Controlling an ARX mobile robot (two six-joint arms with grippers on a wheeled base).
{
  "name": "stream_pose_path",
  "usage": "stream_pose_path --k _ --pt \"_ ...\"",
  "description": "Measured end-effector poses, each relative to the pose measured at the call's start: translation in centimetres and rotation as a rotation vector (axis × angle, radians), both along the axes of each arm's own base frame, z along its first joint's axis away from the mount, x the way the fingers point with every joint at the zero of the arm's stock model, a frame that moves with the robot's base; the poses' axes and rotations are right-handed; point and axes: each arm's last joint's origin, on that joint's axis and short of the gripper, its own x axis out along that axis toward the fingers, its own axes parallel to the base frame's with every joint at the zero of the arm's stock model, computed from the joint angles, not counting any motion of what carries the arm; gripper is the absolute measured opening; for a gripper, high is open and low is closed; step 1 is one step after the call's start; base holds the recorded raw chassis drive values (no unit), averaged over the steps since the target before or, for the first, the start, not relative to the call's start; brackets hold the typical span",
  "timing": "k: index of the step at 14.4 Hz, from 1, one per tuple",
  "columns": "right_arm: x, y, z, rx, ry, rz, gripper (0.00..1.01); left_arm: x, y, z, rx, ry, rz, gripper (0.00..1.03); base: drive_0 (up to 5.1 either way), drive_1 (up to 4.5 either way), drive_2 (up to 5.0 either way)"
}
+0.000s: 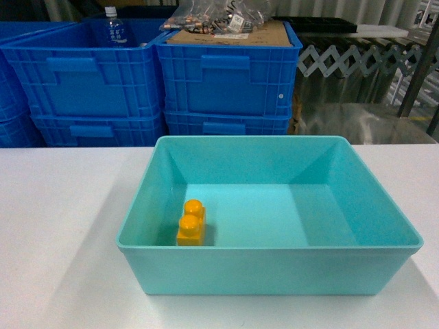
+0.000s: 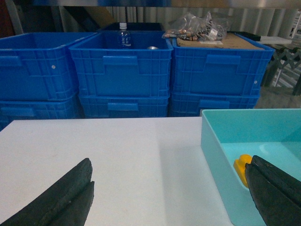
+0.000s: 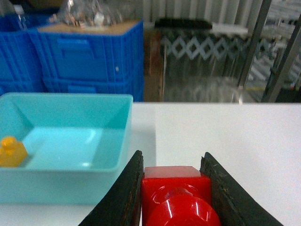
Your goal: Pick red block from blue box to shelf
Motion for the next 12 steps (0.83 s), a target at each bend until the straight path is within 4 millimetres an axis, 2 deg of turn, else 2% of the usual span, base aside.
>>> stream_pose_path --k 1,9,12 --pt "-0.34 0.0 0.53 -0.001 -0.065 0.001 0.28 0.0 0.0 0.0 0.0 0.0 -0.001 0.98 0.0 0.0 0.0" --pt "-0.33 0.0 0.33 -0.001 -0.045 0.0 0.28 0.0 0.0 0.0 0.0 0.0 0.0 0.98 0.0 0.0 0.0" --pt "-0.33 0.0 0.33 -0.001 -0.045 0.001 0.28 0.0 0.02 0.0 0.0 0.0 0.003 0.98 -1.4 -1.44 -1.4"
